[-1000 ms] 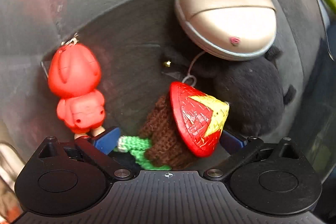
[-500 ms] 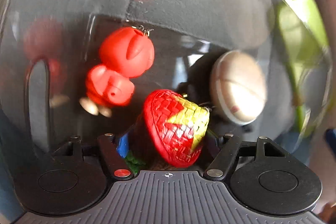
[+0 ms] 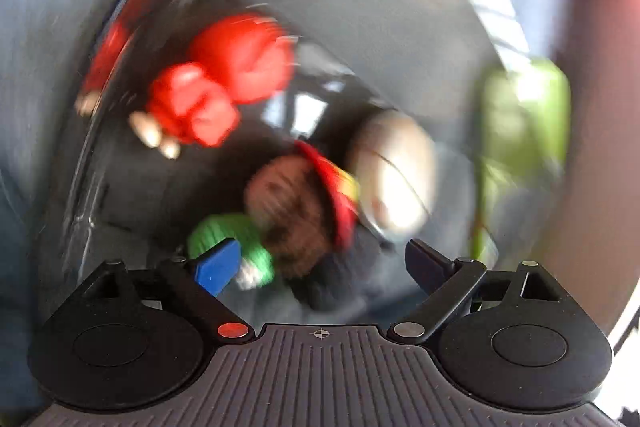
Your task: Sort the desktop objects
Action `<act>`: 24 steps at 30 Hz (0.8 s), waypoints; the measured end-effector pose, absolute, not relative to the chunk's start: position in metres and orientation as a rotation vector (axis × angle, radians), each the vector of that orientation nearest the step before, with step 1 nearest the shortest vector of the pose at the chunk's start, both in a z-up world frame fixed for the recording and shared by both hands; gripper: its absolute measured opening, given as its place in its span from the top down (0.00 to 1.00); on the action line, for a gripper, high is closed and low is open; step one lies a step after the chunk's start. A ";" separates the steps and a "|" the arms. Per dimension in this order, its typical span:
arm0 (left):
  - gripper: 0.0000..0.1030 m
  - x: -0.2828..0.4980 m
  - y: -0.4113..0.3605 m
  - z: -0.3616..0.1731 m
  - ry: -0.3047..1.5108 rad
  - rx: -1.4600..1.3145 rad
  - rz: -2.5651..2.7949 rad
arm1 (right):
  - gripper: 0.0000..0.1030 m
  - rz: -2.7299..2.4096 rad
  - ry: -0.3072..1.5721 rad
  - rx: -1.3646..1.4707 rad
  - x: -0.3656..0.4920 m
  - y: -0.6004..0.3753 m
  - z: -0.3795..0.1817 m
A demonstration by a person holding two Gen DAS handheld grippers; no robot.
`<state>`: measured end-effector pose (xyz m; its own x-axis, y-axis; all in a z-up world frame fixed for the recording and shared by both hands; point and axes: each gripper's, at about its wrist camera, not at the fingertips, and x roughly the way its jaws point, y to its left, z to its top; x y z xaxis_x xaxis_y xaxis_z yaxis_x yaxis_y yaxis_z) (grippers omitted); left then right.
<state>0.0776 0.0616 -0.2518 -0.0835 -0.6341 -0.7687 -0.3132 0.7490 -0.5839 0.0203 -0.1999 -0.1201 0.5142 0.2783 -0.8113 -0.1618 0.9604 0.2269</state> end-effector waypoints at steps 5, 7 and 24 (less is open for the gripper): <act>0.03 0.073 0.081 -0.179 1.421 -0.619 -0.374 | 0.15 0.321 1.128 0.127 0.034 -0.201 -0.117; 0.02 0.070 0.085 -0.162 1.330 -0.562 -0.328 | 0.19 0.334 1.245 0.096 0.043 -0.191 -0.132; 0.00 0.049 0.124 -0.157 1.238 -0.661 -0.355 | 0.33 0.373 1.607 -0.601 0.046 -0.126 -0.250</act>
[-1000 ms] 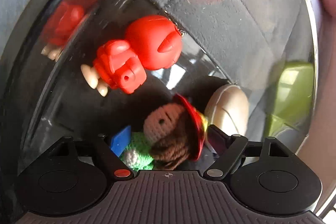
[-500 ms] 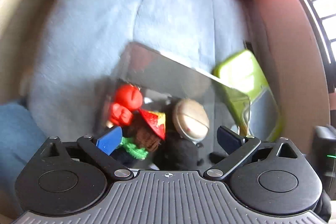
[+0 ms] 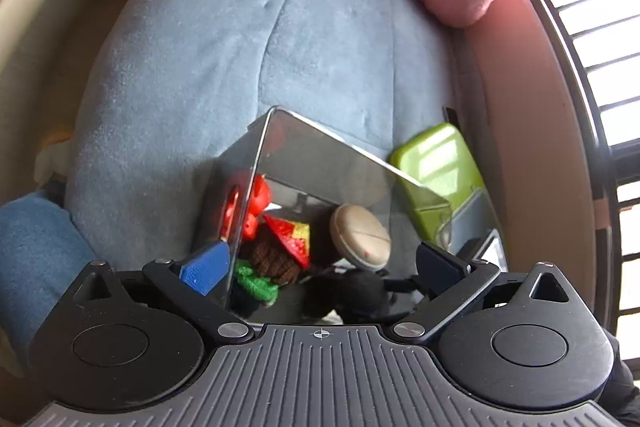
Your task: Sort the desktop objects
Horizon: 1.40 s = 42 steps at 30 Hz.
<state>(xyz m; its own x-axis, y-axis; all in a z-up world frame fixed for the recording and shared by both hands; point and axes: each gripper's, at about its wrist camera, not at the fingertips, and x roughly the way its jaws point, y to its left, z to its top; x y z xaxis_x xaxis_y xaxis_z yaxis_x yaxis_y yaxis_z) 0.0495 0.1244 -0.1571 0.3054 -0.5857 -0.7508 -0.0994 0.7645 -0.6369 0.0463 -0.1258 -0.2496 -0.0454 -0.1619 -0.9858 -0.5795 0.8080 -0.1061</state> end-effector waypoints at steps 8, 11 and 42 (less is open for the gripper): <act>0.00 0.057 0.128 -0.160 1.240 -0.701 -0.368 | 0.06 0.341 1.394 -0.370 0.062 -0.148 -0.156; 0.00 0.054 0.125 -0.160 1.242 -0.713 -0.387 | 0.06 0.290 1.256 -0.558 0.061 -0.132 -0.155; 0.00 0.039 0.120 -0.178 1.324 -0.723 -0.385 | 0.40 0.401 1.674 -0.799 0.050 -0.136 -0.264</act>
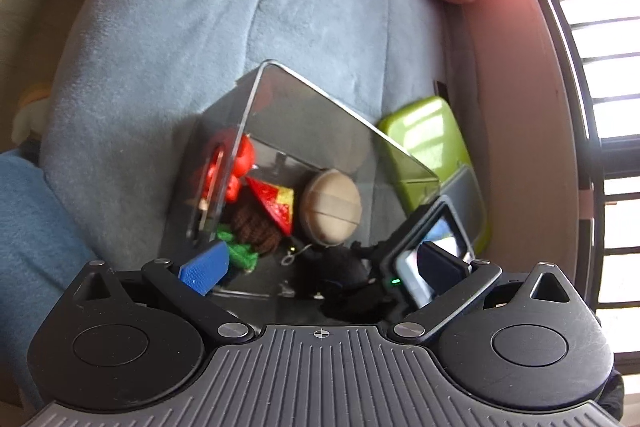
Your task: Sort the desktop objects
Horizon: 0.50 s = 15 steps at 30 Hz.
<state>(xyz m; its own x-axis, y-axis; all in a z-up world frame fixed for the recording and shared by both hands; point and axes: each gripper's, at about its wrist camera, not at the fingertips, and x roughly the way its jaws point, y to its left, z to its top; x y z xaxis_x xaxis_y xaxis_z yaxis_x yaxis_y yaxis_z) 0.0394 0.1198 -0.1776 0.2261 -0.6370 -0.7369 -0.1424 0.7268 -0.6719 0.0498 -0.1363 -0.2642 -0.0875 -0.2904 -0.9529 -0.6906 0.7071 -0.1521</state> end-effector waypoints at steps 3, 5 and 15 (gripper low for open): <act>0.00 0.040 0.129 -0.179 1.307 -0.759 -0.355 | 0.48 0.427 1.670 -0.669 0.061 -0.150 -0.243; 0.00 0.042 0.130 -0.182 1.312 -0.772 -0.347 | 0.48 0.471 1.651 -0.526 0.069 -0.161 -0.218; 0.00 0.044 0.108 -0.182 1.350 -0.723 -0.408 | 0.41 0.851 1.429 -0.683 0.046 -0.139 -0.146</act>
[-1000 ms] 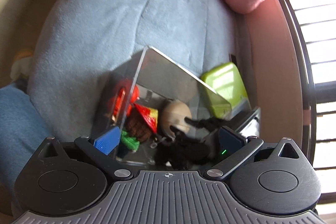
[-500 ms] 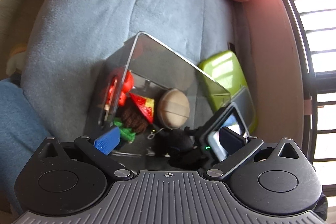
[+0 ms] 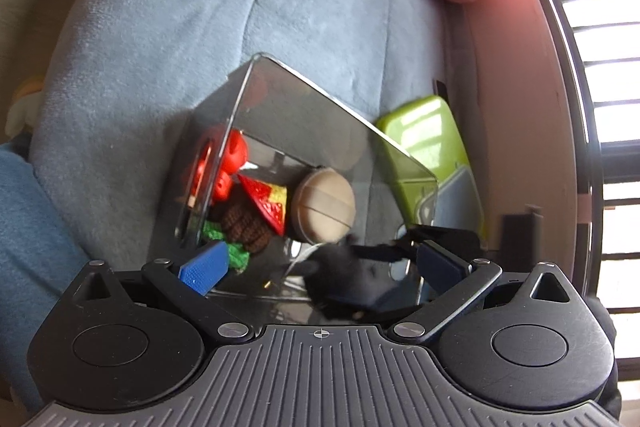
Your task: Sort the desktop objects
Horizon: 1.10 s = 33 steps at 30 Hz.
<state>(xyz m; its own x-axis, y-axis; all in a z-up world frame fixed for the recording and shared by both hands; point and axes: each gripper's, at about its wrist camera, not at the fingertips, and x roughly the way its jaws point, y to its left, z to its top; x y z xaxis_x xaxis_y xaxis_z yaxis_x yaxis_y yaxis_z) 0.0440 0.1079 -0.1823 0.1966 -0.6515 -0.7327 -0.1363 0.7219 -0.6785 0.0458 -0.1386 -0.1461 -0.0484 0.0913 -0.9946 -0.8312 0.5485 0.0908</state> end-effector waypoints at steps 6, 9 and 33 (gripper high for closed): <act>0.00 0.040 0.120 -0.180 1.332 -0.726 -0.373 | 0.18 0.717 1.484 -0.520 0.067 -0.140 -0.154; 0.00 0.043 0.121 -0.183 1.332 -0.755 -0.372 | 0.10 0.516 1.506 -0.058 0.094 -0.164 -0.155; 0.00 0.053 0.118 -0.185 1.366 -0.693 -0.361 | 0.32 0.475 1.515 -0.039 0.094 -0.131 -0.190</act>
<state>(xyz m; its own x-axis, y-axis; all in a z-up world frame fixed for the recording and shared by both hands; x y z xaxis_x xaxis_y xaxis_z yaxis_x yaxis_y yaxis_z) 0.0528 0.1183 -0.1849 0.1917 -0.6129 -0.7665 -0.1540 0.7525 -0.6403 0.0937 -0.1309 -0.1904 -0.0171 0.2753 -0.9612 -0.3231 0.9082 0.2659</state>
